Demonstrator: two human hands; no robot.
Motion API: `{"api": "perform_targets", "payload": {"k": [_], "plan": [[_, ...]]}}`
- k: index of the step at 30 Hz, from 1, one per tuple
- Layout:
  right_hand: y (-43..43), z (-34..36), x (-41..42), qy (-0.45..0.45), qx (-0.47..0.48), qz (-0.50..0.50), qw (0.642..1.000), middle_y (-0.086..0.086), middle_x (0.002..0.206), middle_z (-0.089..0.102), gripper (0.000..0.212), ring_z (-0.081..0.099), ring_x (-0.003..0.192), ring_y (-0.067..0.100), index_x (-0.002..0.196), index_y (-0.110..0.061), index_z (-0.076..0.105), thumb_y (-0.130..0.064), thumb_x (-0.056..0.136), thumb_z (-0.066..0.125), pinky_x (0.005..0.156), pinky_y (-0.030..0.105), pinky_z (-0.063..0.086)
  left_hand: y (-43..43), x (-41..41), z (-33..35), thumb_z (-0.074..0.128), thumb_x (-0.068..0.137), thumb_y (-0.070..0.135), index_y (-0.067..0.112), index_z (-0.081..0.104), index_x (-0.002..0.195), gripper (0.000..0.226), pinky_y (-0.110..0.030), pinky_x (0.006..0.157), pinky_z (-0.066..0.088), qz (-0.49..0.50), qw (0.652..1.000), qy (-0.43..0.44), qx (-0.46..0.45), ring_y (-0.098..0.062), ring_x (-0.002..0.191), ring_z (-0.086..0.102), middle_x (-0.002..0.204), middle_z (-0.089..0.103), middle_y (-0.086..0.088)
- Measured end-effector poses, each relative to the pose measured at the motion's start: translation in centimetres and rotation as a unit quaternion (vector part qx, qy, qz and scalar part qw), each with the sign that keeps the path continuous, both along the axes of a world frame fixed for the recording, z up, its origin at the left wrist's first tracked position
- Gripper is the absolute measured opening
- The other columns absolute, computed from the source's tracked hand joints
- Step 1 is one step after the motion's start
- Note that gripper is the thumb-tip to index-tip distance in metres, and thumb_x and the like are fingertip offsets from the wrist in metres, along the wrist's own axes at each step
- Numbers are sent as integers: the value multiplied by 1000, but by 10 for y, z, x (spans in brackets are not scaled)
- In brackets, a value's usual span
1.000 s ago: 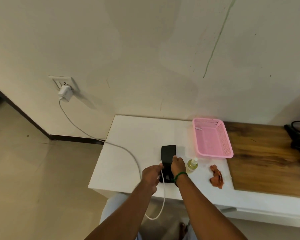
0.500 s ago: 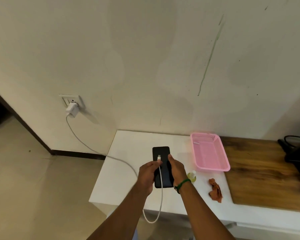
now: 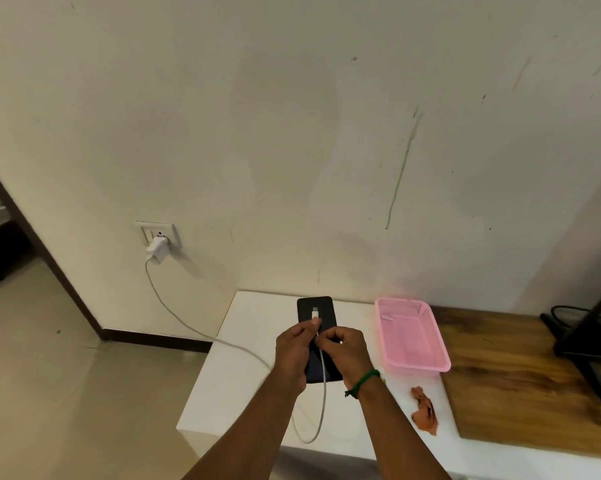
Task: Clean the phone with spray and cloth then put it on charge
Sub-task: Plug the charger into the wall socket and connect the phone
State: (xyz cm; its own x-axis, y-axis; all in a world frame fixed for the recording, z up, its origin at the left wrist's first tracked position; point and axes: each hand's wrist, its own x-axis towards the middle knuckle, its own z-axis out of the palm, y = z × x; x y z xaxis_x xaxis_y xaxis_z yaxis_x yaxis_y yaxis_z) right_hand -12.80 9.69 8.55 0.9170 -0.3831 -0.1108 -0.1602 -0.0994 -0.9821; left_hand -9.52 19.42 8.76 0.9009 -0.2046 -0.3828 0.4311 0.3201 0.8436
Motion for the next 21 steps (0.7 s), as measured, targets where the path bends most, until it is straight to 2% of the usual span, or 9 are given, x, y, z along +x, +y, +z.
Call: {"api": "perform_targets", "payload": {"k": [3,6,7,8,9,11,15,18,21], "plan": [[1,9,-2,-5,-3,-14,1000,10,72,69,12,66,70,26,68,-9,69,-14,79,70,71,39,58,1,-2,8,69,86,18,13,69,111,25,-41,80,58,-5,1000,-27,-7,-30,93,70,102,72,-15],[2,20,-5,-22,11,-20,1000,9,75,69,12,66,72,26,69,-11,67,-12,81,68,70,38,57,3,-2,11,65,90,20,38,44,127,46,-42,75,58,-6,998,-33,-50,-29,95,70,112,70,-11],[1,24,-5,-27,16,-20,999,8,75,69,12,65,72,24,70,-11,66,-10,81,66,69,36,56,4,-2,13,61,93,25,41,38,128,45,-46,77,57,-10,998,-19,-60,-31,96,69,114,68,-12],[2,27,-6,-32,18,-20,999,8,75,68,13,64,70,21,69,-11,65,-8,82,65,67,33,55,5,-4,16,56,95,34,35,41,128,36,-48,79,56,-28,997,2,-78,-32,95,69,114,68,-14],[2,30,-6,-38,21,-19,999,7,75,68,14,63,69,19,69,-10,64,-6,82,63,65,30,54,6,-4,21,48,96,44,21,49,130,41,-49,82,55,-56,993,30,-98,-33,94,68,112,68,-17],[2,36,-6,-48,28,-18,998,6,73,68,15,62,67,17,69,-10,63,-4,83,61,62,28,52,9,-4,25,34,96,57,9,60,125,62,-48,87,52,-100,985,74,-122,-34,92,67,106,69,-19],[3,44,-8,-61,21,-24,998,5,69,67,18,61,66,17,66,-13,62,-4,82,61,61,28,51,15,3,31,30,95,59,11,69,113,65,-49,93,48,-148,974,69,-158,-35,98,65,110,68,-19],[4,50,-9,-73,-23,-45,996,5,74,67,16,63,73,22,64,-18,62,-12,78,64,68,36,55,17,8,32,33,94,59,11,72,111,63,-52,97,43,-172,964,57,-193,-36,99,64,113,66,-19],[8,60,-14,-108,-63,-91,988,-6,81,61,17,59,84,12,64,-20,62,-9,76,67,74,28,51,18,11,35,36,90,60,12,69,115,63,-56,97,43,-188,953,55,-233,-38,104,60,119,62,-20]]}}
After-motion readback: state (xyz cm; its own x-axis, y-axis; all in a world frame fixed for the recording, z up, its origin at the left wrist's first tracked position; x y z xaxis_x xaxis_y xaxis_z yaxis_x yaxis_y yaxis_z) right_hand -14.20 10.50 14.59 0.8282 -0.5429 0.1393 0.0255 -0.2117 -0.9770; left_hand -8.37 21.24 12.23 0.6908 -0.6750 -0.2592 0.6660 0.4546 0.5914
